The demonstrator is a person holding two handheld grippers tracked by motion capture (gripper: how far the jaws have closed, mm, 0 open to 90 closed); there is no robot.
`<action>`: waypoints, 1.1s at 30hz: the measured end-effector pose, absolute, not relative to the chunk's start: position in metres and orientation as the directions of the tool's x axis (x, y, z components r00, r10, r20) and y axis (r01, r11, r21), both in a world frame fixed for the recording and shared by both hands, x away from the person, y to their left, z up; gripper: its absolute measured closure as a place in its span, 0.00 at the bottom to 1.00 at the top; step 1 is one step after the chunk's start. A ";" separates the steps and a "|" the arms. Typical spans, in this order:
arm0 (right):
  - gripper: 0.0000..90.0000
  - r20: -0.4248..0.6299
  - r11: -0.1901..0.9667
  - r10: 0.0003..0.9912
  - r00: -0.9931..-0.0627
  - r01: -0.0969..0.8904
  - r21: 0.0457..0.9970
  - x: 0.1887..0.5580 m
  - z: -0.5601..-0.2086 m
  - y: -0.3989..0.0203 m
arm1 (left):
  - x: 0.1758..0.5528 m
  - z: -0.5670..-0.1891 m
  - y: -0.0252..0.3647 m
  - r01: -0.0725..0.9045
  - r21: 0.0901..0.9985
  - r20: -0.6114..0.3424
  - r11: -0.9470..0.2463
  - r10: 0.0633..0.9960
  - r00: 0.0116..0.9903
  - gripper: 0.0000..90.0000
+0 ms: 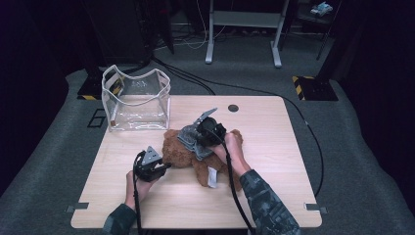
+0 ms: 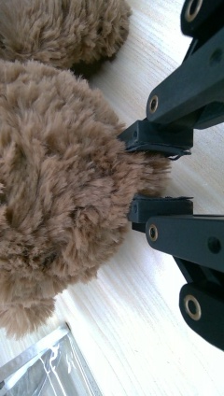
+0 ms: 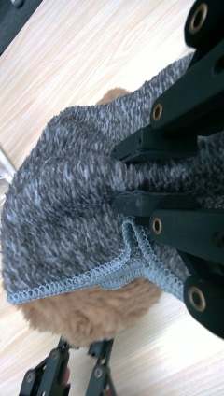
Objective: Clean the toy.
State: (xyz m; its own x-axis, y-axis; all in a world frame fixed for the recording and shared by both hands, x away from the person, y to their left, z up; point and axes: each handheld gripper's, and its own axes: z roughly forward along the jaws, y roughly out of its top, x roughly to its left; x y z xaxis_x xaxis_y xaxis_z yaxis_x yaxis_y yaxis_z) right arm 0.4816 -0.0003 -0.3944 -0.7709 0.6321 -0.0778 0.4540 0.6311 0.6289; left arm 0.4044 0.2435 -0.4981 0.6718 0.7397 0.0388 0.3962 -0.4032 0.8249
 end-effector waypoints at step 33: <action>0.83 -0.041 0.544 0.625 -0.779 0.398 0.739 0.473 -0.360 -0.023 | 0.405 -0.499 0.245 0.398 0.824 0.036 -0.404 0.738 0.674 0.80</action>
State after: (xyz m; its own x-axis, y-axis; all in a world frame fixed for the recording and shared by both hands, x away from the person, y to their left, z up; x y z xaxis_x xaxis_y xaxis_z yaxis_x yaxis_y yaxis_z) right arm 0.4726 -0.0232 -0.3601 -0.7792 0.6254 -0.0408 0.3979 0.5440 0.7387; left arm 0.4047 0.2448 -0.4989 0.6742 0.7376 0.0362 0.3977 -0.4039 0.8238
